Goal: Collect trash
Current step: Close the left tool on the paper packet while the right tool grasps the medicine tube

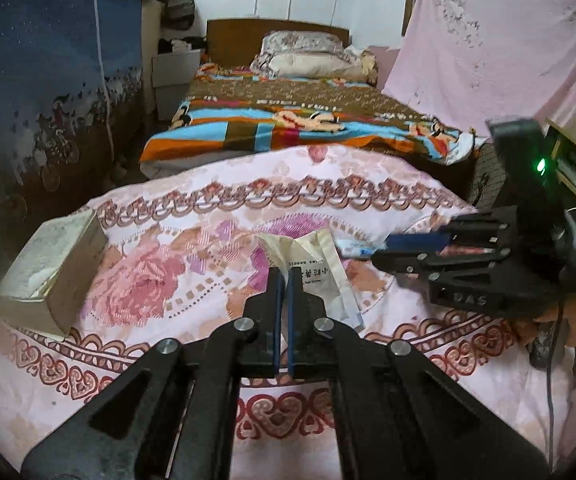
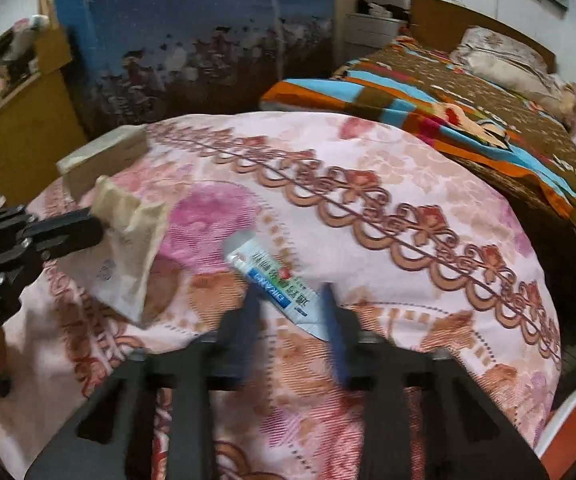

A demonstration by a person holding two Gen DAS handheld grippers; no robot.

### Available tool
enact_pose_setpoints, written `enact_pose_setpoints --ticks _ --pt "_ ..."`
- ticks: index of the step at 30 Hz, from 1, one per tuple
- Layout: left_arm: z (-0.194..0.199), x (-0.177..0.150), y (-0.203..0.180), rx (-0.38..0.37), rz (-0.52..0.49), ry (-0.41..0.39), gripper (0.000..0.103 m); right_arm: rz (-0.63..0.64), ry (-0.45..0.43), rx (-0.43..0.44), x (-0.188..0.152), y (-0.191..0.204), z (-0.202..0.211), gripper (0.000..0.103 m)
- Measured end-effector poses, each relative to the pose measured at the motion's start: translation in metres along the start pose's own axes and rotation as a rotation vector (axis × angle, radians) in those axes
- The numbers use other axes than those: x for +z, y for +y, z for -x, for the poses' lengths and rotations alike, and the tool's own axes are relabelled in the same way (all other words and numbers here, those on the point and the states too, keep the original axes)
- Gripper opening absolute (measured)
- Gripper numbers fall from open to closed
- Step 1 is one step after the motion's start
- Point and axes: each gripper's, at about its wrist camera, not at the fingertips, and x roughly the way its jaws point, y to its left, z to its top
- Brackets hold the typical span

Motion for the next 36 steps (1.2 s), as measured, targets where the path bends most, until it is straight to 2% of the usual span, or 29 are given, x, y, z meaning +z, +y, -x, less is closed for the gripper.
enact_pose_setpoints --ticks 4,11,14,15,18,23,25,28,30,36 --pt "0.008 0.001 -0.002 -0.012 0.007 -0.030 0.000 0.014 -0.013 -0.015 -0.006 0.006 0.004 0.006" --pt "0.006 0.001 0.006 0.022 0.033 -0.012 0.000 0.070 -0.030 -0.065 -0.001 0.016 0.008 0.008" --pt "0.002 0.002 0.014 0.028 0.058 0.007 0.000 0.126 0.007 -0.060 0.008 0.019 0.000 0.019" --pt "0.002 0.002 0.016 0.028 0.062 0.009 0.000 0.138 0.016 -0.061 0.011 0.019 -0.002 0.026" --pt "0.000 0.001 0.021 0.026 0.072 0.010 0.000 0.161 0.051 -0.039 0.018 0.013 -0.010 0.035" --pt "-0.003 -0.002 0.022 0.011 0.074 0.010 0.000 0.107 0.077 0.039 0.016 -0.002 -0.016 0.038" --pt "-0.002 -0.002 0.022 0.006 0.075 0.004 0.000 0.100 0.085 0.048 0.015 -0.001 -0.018 0.036" --pt "0.001 -0.001 0.023 0.000 0.078 -0.008 0.000 0.119 0.085 0.030 0.012 0.009 -0.017 0.021" --pt "0.004 0.000 0.023 -0.006 0.080 -0.021 0.000 0.074 0.076 0.038 0.011 0.006 -0.015 0.017" --pt "0.016 0.001 0.016 -0.025 0.066 -0.069 0.000 -0.044 -0.036 0.063 0.000 0.000 0.012 0.006"
